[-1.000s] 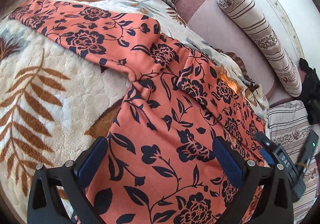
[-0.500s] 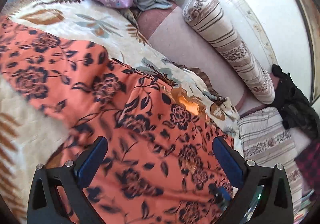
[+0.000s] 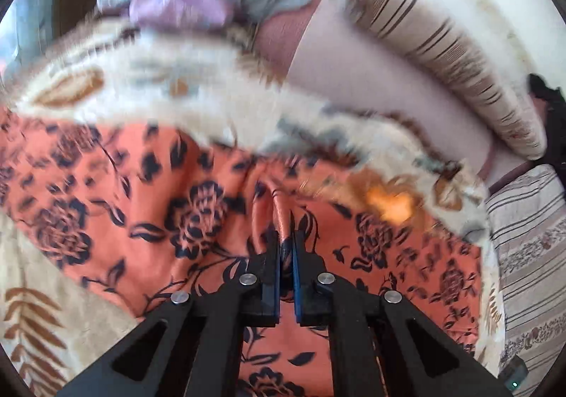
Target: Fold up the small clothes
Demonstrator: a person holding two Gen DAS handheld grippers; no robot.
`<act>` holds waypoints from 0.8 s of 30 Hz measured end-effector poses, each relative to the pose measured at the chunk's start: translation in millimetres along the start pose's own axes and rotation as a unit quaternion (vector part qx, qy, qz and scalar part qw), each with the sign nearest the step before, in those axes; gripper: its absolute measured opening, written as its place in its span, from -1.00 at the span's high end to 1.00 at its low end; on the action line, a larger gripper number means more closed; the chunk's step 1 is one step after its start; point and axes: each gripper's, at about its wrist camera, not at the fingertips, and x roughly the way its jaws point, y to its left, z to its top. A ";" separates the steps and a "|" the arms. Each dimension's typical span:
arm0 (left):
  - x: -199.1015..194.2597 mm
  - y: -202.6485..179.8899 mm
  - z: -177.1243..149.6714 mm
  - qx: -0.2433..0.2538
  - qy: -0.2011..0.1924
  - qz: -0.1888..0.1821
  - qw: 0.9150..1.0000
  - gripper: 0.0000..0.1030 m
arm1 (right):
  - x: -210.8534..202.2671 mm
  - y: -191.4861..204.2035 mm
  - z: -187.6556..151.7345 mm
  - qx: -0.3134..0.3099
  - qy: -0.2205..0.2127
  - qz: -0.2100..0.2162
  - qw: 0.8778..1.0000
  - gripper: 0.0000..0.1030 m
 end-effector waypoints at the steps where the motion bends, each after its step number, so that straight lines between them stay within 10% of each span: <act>1: -7.0 -1.1 -5.9 -0.001 -0.006 0.010 1.000 0.89 | 0.2 0.2 0.0 0.000 0.000 0.000 1.000 -0.99; 3: 6.9 6.1 -20.4 -0.003 0.009 0.054 0.999 0.81 | 2.1 1.5 -0.1 -0.001 0.001 0.000 1.000 -0.99; 5: 58.3 23.4 -37.8 -0.002 0.109 0.105 0.988 0.62 | 0.3 1.2 0.2 -0.002 0.003 -0.001 1.000 -0.99; 7: 50.4 24.9 -39.9 0.018 0.051 0.082 0.995 0.56 | -1.1 -0.2 0.4 0.001 0.003 0.002 1.000 -0.99; 15: 14.5 44.7 -41.4 0.016 0.058 0.043 0.997 -0.10 | -0.2 1.4 -0.7 -0.003 0.006 -0.005 1.000 -0.99; 24: 1.8 85.7 -43.7 -0.041 0.034 -0.052 0.997 -0.17 | 4.4 17.1 7.7 -0.030 0.042 -0.045 0.998 -0.99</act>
